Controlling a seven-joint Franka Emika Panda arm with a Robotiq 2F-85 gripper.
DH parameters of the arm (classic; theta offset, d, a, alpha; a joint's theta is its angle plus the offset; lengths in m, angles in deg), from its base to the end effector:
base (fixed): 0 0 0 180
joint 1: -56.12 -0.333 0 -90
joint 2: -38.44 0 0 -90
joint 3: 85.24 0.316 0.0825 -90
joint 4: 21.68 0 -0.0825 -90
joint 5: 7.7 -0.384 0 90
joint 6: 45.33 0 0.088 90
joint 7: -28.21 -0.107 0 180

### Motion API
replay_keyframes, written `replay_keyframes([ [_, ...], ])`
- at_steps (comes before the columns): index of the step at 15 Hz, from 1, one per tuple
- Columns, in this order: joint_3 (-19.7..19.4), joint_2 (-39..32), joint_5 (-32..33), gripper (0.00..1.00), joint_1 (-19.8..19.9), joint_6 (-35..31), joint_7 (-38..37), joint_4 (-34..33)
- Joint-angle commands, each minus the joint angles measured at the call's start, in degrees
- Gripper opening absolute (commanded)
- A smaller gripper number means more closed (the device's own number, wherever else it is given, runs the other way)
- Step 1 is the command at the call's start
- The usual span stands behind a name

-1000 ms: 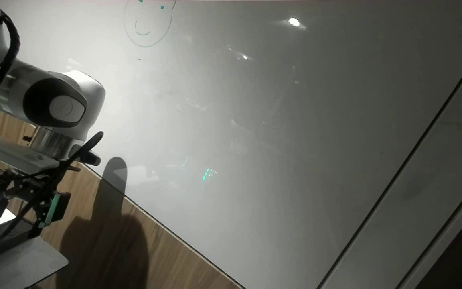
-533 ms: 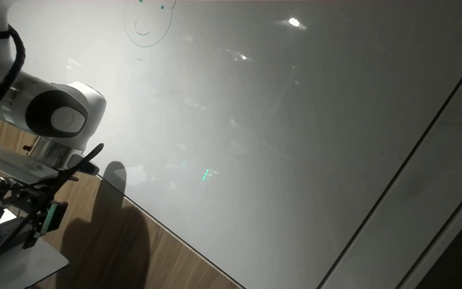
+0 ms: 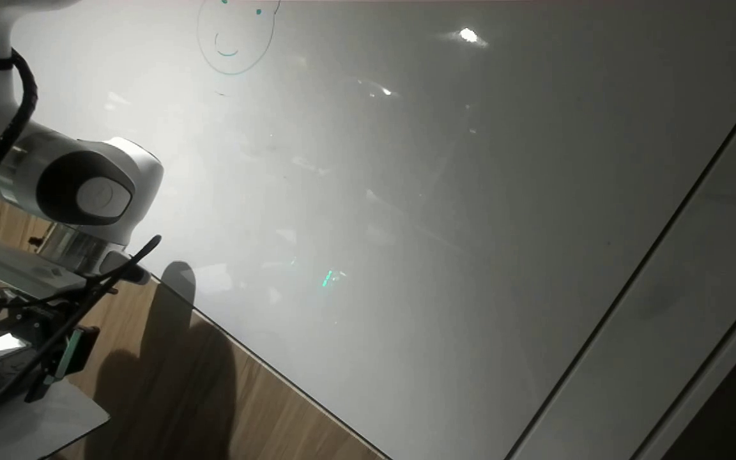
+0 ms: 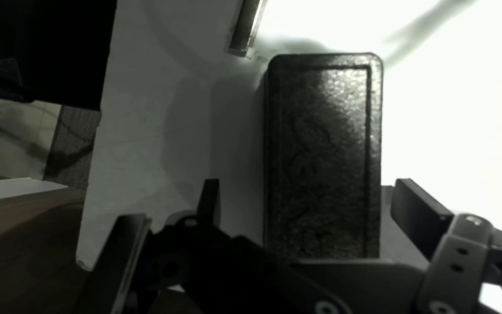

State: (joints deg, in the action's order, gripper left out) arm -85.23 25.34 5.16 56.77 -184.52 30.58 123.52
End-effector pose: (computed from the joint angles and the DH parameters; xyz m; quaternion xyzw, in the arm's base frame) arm 0.4188 -0.0054 0.1659 0.9784 0.1105 -0.1664 0.0537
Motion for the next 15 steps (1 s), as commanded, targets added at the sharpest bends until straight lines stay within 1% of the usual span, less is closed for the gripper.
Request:
replay_keyframes([
  [1, 0.35, -0.08, -0.93, 1.00, -0.89, 0.26, 0.58, 0.03],
  [8, 0.49, 0.50, -0.40, 1.00, -1.88, 0.69, 0.27, -0.32],
  [15, -0.10, 0.09, 0.32, 0.99, -1.78, 1.12, 0.04, -2.30],
])
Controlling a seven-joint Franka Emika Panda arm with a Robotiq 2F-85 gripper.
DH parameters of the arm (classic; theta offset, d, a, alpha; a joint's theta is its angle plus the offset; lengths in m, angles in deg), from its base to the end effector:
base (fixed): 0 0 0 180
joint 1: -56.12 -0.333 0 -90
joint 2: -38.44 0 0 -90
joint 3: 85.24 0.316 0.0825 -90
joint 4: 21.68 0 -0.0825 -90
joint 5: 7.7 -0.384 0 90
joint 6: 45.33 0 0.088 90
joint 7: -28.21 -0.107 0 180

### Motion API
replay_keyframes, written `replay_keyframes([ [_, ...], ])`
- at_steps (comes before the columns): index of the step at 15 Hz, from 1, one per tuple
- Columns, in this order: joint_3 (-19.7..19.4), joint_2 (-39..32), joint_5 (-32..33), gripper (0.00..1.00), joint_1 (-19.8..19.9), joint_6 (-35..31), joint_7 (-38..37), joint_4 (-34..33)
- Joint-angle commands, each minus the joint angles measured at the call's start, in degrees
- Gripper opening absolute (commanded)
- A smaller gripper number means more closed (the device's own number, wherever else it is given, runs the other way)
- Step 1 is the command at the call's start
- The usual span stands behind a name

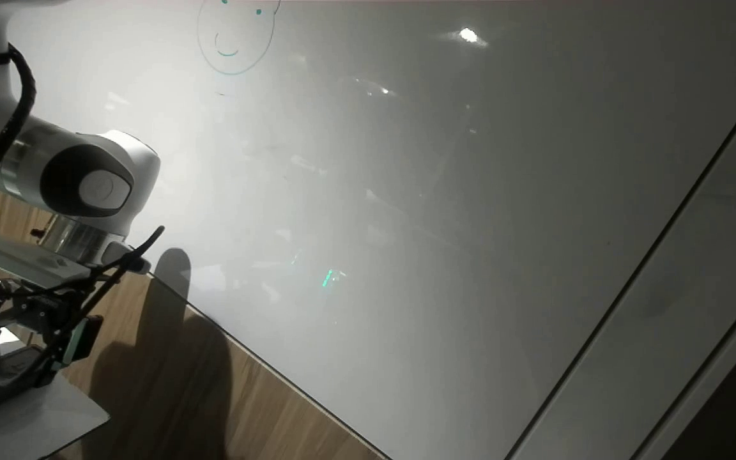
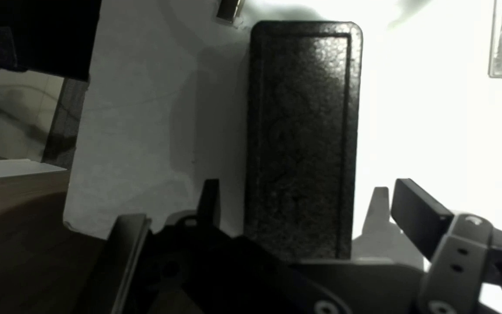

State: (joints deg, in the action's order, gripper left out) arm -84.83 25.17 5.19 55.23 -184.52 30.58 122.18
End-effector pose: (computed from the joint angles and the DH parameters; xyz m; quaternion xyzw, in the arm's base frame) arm 0.4288 0.0092 0.1710 0.9780 0.1268 -0.1554 0.0569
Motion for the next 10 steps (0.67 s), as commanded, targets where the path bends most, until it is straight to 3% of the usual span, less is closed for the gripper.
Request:
replay_keyframes([
  [1, -0.59, 0.15, 0.37, 0.88, -0.19, 1.08, 0.06, -1.17],
  [2, -0.73, 0.07, 0.48, 0.75, -0.12, 1.06, 0.06, -1.31],
  [8, -2.03, -0.11, 1.18, 0.32, 0.42, 0.92, 0.01, -1.76],
  [10, -2.06, 0.14, 1.49, 0.31, 0.07, 0.90, -0.57, -1.24],
])
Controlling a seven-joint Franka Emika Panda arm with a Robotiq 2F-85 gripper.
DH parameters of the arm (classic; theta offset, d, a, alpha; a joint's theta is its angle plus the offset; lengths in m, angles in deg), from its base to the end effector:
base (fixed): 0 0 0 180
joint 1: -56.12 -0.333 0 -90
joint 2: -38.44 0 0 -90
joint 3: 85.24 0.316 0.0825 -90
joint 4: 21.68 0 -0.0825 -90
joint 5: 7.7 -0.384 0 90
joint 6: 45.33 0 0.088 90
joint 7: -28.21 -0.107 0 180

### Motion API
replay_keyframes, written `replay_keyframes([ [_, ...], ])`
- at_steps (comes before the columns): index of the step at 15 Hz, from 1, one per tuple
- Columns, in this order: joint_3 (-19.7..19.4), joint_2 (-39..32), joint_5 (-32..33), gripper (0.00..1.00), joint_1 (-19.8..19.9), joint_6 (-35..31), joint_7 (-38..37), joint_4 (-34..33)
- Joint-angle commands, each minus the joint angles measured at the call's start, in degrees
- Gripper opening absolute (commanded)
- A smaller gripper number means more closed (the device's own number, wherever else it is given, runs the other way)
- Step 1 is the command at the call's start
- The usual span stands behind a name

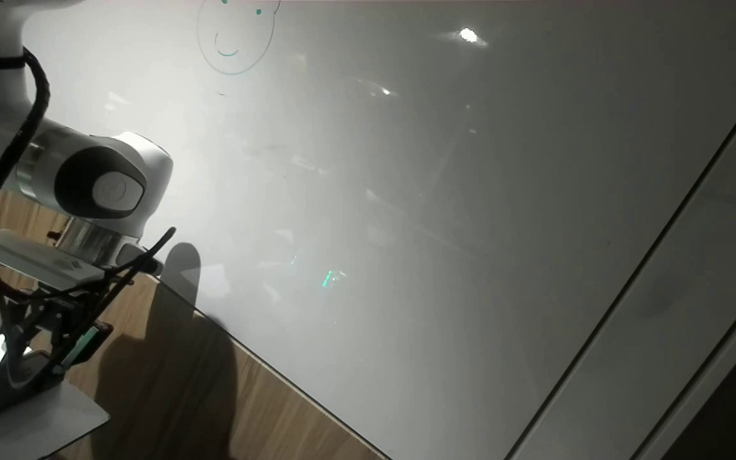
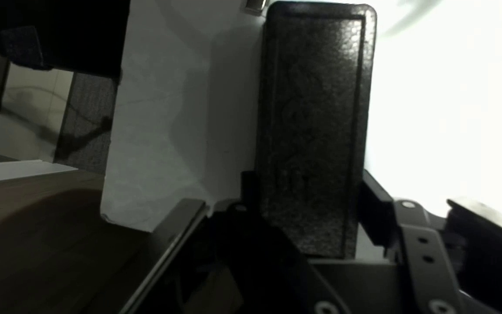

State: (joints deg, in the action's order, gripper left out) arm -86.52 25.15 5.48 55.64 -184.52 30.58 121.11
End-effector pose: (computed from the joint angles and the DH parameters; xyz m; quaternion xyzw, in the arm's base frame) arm 0.4372 -0.0074 0.1761 0.9810 0.1103 -0.1478 0.0599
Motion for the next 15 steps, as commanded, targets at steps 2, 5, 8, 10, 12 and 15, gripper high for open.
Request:
replay_keyframes([
  [2, -0.21, 0.95, 1.85, 0.31, -0.99, 0.70, -1.74, 1.04],
  [5, 0.37, 3.10, 2.59, 0.31, -2.04, 0.57, -3.04, 3.14],
  [8, 1.45, 7.18, 3.14, 0.31, -3.66, -0.21, -4.38, 6.78],
  [10, 2.58, 10.43, 3.71, 0.31, -4.88, -0.42, -5.51, 9.12],
  [12, 4.35, 14.88, 4.13, 0.31, -6.14, -0.21, -6.66, 11.10],
  [15, 7.47, 22.31, 2.38, 0.31, -7.68, -0.24, -6.78, 12.66],
])
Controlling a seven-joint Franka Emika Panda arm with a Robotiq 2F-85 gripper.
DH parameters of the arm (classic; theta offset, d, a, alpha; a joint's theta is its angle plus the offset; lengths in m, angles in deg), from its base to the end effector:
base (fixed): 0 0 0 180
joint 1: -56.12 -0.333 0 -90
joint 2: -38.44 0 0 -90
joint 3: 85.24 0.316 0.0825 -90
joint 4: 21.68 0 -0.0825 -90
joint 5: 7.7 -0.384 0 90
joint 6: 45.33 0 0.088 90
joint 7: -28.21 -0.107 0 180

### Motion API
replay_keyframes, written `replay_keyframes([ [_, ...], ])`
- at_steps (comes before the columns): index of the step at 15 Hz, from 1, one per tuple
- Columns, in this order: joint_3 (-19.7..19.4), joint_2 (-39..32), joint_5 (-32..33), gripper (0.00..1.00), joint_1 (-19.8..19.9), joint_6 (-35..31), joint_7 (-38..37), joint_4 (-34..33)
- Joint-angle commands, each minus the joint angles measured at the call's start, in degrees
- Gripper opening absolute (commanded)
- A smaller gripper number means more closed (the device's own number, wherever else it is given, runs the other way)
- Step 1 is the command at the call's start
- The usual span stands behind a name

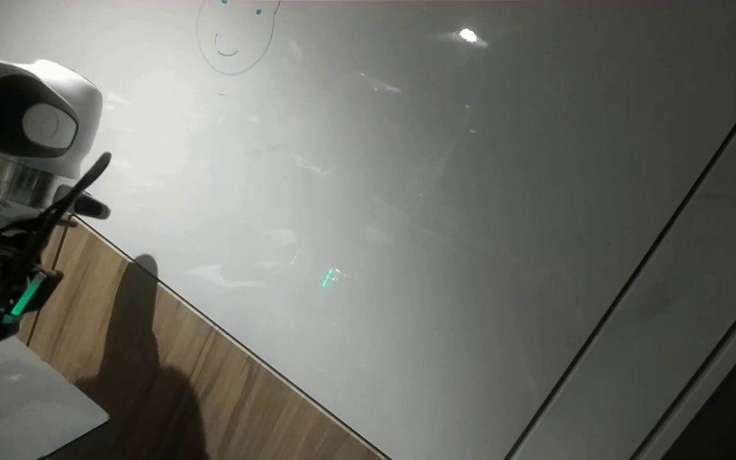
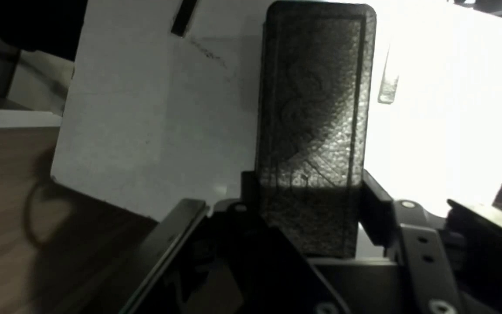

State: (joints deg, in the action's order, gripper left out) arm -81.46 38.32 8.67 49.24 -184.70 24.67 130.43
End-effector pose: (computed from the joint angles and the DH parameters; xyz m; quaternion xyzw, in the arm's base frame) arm 0.3904 0.0727 0.2236 0.9744 0.1786 -0.1001 0.0930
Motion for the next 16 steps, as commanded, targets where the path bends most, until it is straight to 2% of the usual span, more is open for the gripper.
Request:
replay_keyframes([
  [1, 3.36, 12.47, -1.78, 0.31, -1.81, 0.08, -0.44, 3.71],
  [9, 8.59, 28.90, -2.44, 0.31, -3.48, 0.36, -1.51, 0.50],
  [16, 10.90, 33.45, -2.59, 0.31, -3.05, 1.99, -1.96, -5.82],
])
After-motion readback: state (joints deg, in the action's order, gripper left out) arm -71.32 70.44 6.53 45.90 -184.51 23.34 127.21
